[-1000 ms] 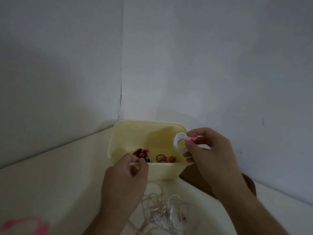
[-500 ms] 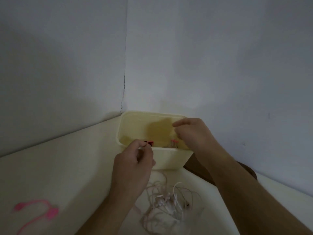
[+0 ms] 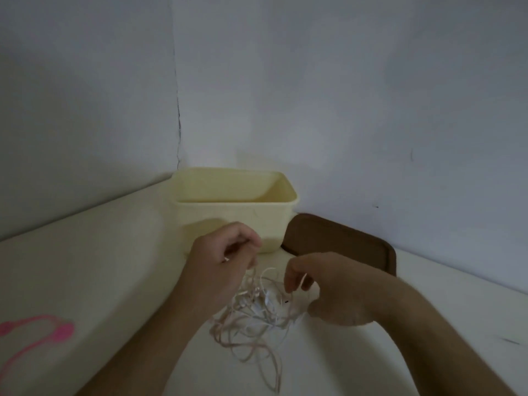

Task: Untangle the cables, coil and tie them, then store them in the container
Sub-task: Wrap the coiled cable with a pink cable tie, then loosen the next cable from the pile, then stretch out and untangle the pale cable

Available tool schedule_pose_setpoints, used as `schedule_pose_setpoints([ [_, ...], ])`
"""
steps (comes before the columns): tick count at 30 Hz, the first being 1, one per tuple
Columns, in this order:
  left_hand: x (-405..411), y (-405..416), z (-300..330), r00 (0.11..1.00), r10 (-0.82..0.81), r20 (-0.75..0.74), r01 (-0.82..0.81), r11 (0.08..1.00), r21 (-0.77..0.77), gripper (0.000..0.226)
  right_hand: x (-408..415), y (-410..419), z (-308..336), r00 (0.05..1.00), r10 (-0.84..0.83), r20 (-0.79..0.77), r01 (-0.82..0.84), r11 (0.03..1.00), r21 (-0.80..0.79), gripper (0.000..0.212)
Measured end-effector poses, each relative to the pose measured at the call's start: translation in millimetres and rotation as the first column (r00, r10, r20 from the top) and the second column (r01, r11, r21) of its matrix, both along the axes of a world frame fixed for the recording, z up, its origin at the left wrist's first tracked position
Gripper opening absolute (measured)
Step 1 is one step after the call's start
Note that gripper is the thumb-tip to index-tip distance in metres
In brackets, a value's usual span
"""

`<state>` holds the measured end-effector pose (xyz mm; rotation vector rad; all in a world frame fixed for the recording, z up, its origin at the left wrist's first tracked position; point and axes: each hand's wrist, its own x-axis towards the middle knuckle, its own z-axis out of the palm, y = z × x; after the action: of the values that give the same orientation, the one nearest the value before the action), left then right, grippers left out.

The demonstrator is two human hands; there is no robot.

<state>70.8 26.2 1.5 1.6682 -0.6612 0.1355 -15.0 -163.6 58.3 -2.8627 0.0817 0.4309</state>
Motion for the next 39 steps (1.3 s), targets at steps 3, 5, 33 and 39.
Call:
schedule_pose_setpoints([
  [3, -5.2, -4.7, -2.8, 0.988, -0.152, -0.022, 0.154, 0.982, 0.111, 0.021, -2.3, 2.2, -6.7, 0.997, 0.043, -0.058, -0.051, 0.988, -0.145, 0.030],
  [5, -6.9, -5.8, -4.4, 0.963, -0.257, -0.080, 0.268, 0.943, 0.197, 0.020, -2.0, 4.1, -15.5, 0.995, 0.087, -0.043, -0.093, 0.980, -0.177, 0.019],
  [33, -0.2, -12.3, -3.4, 0.924, -0.341, -0.174, 0.302, 0.929, -0.215, 0.059, -17.4, -22.2, 33.8, 0.812, -0.399, 0.426, -0.402, 0.146, 0.904, 0.018],
  [39, -8.1, -19.8, -3.4, 0.920, -0.371, -0.127, 0.348, 0.921, -0.174, 0.029, -9.8, -3.4, 20.7, 0.882, -0.222, 0.416, -0.360, 0.253, 0.898, 0.018],
])
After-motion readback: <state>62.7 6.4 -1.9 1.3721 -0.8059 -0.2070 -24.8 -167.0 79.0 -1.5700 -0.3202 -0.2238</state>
